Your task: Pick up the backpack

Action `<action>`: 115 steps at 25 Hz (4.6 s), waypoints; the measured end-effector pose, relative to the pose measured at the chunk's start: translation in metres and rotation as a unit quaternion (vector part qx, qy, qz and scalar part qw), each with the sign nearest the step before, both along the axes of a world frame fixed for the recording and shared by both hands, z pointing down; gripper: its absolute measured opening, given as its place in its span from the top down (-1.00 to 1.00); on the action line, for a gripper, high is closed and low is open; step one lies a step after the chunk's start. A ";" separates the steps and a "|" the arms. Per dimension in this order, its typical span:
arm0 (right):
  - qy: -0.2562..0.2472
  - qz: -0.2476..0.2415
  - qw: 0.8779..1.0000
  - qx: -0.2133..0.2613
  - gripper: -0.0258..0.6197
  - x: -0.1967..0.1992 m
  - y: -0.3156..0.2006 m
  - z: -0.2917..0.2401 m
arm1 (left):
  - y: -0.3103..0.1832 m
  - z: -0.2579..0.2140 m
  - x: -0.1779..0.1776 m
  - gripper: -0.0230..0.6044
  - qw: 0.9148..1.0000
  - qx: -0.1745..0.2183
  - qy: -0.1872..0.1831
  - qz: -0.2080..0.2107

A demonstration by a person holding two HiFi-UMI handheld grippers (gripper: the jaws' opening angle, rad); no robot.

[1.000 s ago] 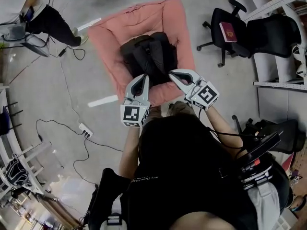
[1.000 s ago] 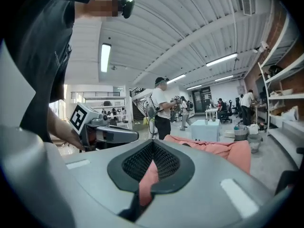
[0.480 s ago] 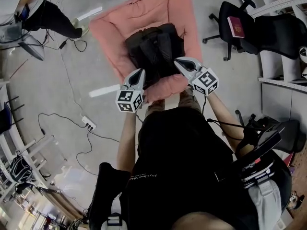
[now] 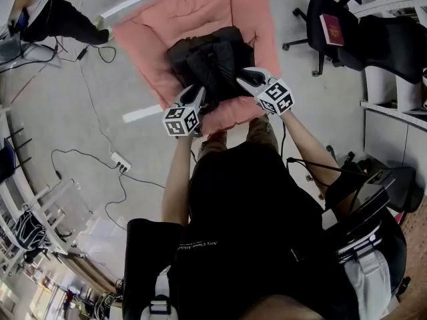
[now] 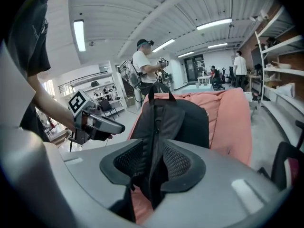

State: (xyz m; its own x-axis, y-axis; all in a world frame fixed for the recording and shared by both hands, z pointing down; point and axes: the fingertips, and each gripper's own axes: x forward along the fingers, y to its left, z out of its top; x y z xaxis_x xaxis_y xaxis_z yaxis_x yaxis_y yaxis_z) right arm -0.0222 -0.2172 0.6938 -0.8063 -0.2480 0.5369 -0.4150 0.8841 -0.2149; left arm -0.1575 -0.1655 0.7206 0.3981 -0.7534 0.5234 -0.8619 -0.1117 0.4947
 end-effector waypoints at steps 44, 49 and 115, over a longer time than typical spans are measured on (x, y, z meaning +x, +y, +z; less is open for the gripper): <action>0.000 -0.043 0.989 -0.143 0.79 -0.053 0.049 0.075 | 0.008 0.034 0.061 0.83 0.982 -0.005 0.128 0.138; -0.055 -0.073 0.985 -0.150 0.79 -0.061 0.063 0.029 | 0.020 -0.014 0.064 0.83 0.974 0.048 0.145 0.167; -0.320 -0.045 0.890 -0.321 0.80 -0.084 0.030 -0.070 | -0.028 -0.089 0.018 0.84 0.939 0.115 0.324 0.028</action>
State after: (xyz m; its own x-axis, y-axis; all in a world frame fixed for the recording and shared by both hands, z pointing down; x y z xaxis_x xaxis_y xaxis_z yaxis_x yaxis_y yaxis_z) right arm -0.1060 -0.1868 0.6238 -0.9992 0.0247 -0.0320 0.0402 0.5170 -0.8551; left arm -0.1397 -0.1937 0.6320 0.6195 -0.7848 -0.0164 -0.3779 -0.3165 0.8701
